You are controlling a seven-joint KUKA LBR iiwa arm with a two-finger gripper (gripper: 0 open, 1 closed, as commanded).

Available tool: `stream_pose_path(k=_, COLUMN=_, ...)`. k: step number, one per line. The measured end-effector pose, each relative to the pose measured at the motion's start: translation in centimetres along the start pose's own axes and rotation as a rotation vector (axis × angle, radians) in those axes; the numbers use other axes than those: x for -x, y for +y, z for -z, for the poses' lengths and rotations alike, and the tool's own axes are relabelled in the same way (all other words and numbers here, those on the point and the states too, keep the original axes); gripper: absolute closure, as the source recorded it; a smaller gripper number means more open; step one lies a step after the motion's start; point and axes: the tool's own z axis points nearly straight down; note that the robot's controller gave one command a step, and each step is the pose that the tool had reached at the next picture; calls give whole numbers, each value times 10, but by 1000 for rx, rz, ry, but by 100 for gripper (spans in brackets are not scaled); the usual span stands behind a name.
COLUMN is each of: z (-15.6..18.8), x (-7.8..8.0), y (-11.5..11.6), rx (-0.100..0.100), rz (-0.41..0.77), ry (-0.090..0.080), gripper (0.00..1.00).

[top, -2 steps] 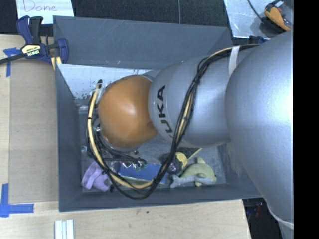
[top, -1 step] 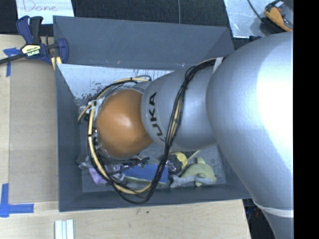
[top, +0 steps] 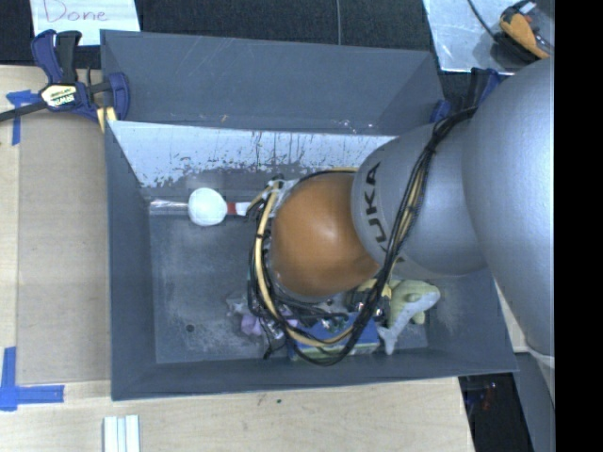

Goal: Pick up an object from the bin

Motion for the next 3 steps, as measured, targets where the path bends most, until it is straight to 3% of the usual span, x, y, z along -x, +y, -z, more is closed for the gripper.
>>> stream_pose_path(k=1, z=0, x=0, y=1, rx=0, rz=1, ry=0, gripper=100)
stream_pose_path(k=2, z=30, x=-2, y=2, rx=4, rz=0, ry=9, gripper=100)
stream_pose_path(k=3, z=61, x=0, y=1, rx=0, rz=-1, ry=-1, gripper=100)
